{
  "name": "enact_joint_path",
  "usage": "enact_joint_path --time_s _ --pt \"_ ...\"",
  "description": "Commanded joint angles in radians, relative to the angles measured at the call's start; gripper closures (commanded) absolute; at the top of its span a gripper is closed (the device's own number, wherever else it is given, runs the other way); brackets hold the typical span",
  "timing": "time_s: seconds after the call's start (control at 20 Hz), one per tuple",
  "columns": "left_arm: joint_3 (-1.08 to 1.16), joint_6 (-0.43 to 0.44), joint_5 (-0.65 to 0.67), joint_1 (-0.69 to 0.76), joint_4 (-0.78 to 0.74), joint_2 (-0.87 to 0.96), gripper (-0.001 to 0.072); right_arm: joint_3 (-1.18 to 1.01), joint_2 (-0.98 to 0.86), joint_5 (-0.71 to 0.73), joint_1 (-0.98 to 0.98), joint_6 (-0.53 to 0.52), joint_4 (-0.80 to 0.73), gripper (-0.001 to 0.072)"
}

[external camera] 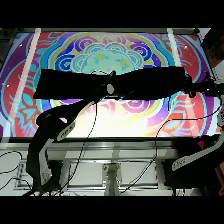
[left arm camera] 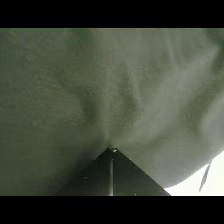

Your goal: Fold the clothes and pants, and hang the long-sleeved shirts on hangers.

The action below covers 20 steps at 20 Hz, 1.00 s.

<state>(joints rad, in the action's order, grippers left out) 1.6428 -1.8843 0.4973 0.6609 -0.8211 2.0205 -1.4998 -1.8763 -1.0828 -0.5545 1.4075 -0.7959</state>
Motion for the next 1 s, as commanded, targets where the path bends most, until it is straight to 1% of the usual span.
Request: enact_joint_path --time_s 0.0,0.1,0.15,0.3,0.45,0.55,0.7,0.8,0.85,0.9,0.95 --pt "0.002 0.007 0.001 -0.017 -0.082 -0.032 0.0703 -0.09 0.045 -0.138 0.008 -0.012 0.006 0.07" --pt "0.002 0.006 0.019 -0.05 -0.177 -0.095 0.0703 -0.177 0.077 -0.208 0.045 -0.011 0.003 0.07" --pt "0.002 0.006 0.054 -0.079 -0.23 -0.137 0.0704 -0.218 0.087 -0.225 0.078 -0.01 0.002 0.0701" --pt "0.002 0.006 0.234 -0.202 -0.409 -0.281 0.0703 -0.33 0.092 -0.225 0.245 0.003 0.001 0.0702" --pt "0.002 0.007 0.392 -0.357 -0.57 -0.426 0.0703 -0.355 0.09 -0.118 0.47 0.02 -0.01 0.0703" --pt "0.002 0.009 0.448 -0.455 -0.627 -0.502 0.0702 -0.355 0.073 -0.031 0.645 0.019 -0.018 0.0703" --pt "0.002 0.083 0.504 -0.58 -0.637 -0.568 0.0701 -0.356 0.008 0.084 0.885 0.019 -0.024 0.0704" --pt "0.002 0.087 0.522 -0.638 -0.637 -0.578 0.0701 -0.358 -0.048 0.172 1.015 0.019 -0.045 0.0694" --pt "0.002 0.098 0.528 -0.663 -0.637 -0.578 0.068 -0.36 -0.062 0.211 1.064 0.019 -0.074 0.0609" --pt "0.002 0.12 0.529 -0.679 -0.635 -0.578 0.0598 -0.36 -0.062 0.224 1.095 0.019 -0.098 0.0378" --pt "0.002 0.15 0.529 -0.689 -0.634 -0.578 0.0525 -0.37 -0.058 0.216 1.112 0.022 -0.122 0.0219"
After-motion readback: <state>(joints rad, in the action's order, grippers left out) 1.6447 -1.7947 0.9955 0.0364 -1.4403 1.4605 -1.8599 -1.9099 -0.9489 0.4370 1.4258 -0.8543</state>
